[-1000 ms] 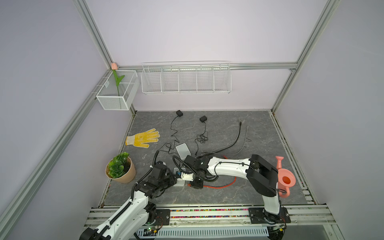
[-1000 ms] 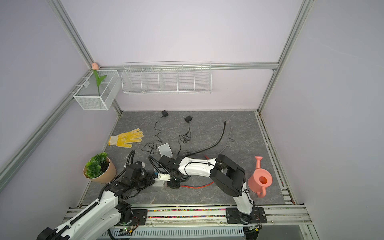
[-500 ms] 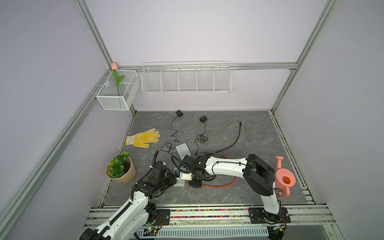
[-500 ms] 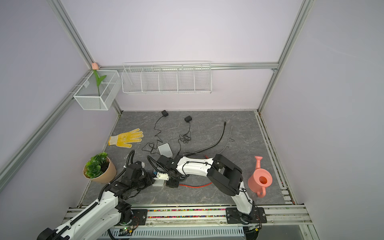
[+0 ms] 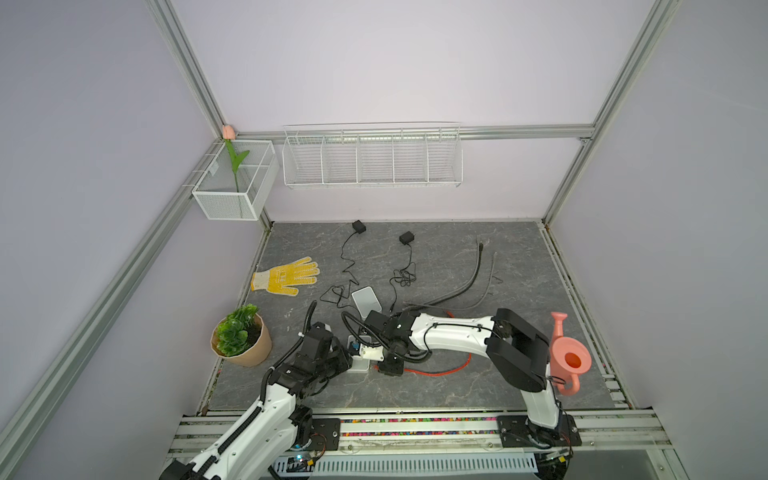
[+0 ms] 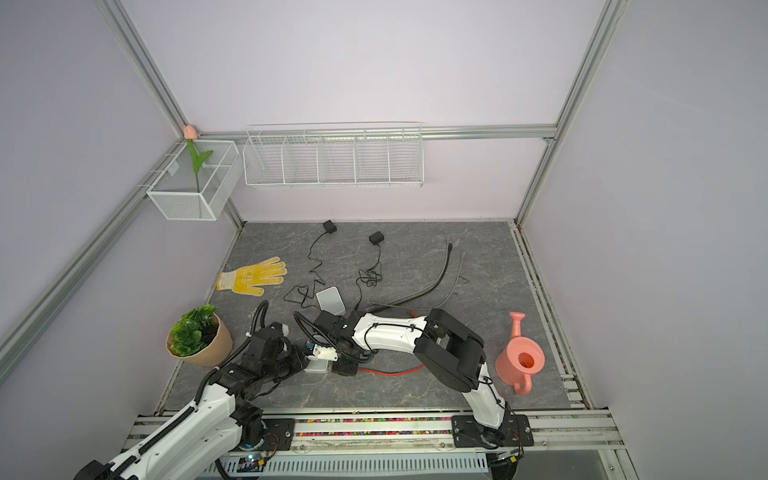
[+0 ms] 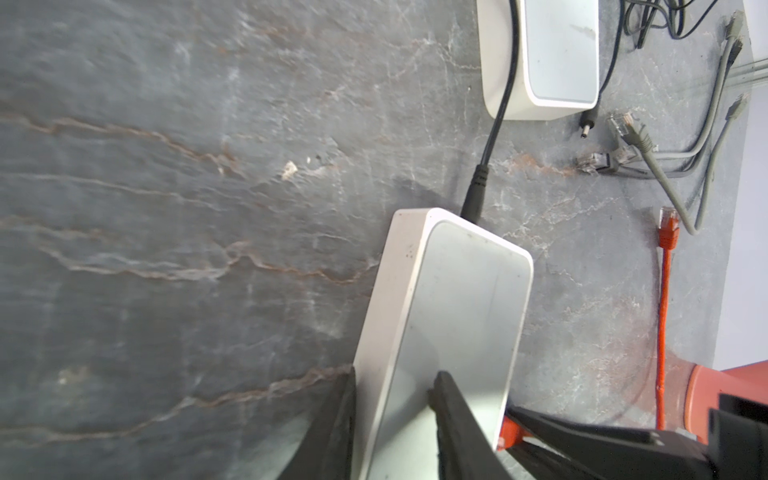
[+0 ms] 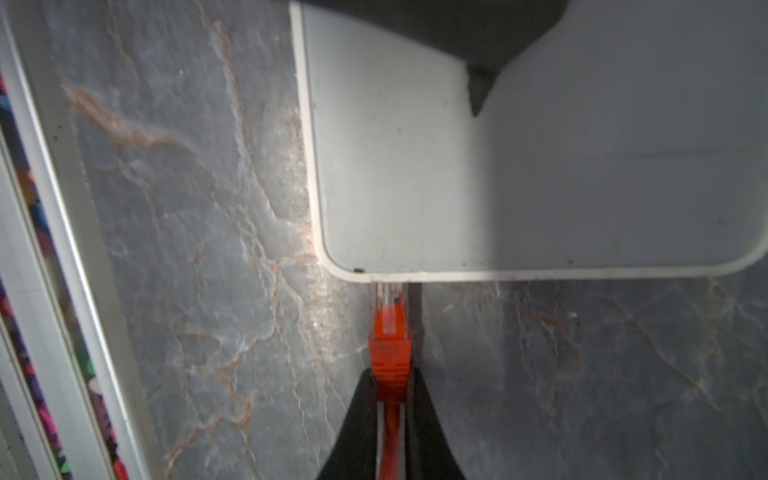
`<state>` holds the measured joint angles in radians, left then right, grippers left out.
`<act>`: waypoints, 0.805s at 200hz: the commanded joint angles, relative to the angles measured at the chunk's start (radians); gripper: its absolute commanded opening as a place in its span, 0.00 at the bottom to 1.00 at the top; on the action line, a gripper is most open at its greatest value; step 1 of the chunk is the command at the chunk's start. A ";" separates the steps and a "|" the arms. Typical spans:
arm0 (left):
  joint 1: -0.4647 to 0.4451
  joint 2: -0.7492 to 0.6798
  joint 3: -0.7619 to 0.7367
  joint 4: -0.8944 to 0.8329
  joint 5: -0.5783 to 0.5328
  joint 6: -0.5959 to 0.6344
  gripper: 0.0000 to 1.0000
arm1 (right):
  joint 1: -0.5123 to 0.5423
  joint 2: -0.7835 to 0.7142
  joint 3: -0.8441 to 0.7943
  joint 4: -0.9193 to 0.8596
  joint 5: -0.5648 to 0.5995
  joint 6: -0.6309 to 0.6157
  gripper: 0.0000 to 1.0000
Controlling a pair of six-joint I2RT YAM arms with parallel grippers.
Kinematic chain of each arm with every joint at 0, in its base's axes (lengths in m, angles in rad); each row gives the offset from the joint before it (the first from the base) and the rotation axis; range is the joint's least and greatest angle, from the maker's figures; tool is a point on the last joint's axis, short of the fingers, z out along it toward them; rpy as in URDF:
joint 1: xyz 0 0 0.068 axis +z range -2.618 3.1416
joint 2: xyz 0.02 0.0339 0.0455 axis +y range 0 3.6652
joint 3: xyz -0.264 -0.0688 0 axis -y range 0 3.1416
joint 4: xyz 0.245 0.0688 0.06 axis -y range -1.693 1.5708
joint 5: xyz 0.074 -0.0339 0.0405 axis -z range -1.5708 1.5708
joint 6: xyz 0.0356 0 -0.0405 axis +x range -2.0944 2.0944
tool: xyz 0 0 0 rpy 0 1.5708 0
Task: Insert the plug into the switch port
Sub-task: 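Align the red plug with the switch's port using the right gripper, then push the red plug into the switch port with the right gripper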
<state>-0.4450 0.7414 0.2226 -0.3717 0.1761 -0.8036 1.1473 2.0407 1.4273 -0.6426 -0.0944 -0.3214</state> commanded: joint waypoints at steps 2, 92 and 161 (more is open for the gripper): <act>-0.001 0.001 -0.012 -0.004 0.020 0.003 0.32 | 0.004 -0.023 0.010 0.034 0.016 -0.005 0.07; 0.000 -0.003 -0.009 -0.014 0.024 0.006 0.32 | 0.004 -0.039 0.022 0.038 0.025 -0.012 0.07; -0.001 0.001 -0.005 -0.016 0.017 0.010 0.32 | 0.004 -0.066 0.017 0.042 0.016 -0.012 0.07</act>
<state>-0.4450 0.7441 0.2226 -0.3717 0.1799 -0.8001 1.1473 2.0350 1.4281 -0.6380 -0.0677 -0.3222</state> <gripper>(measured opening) 0.317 0.116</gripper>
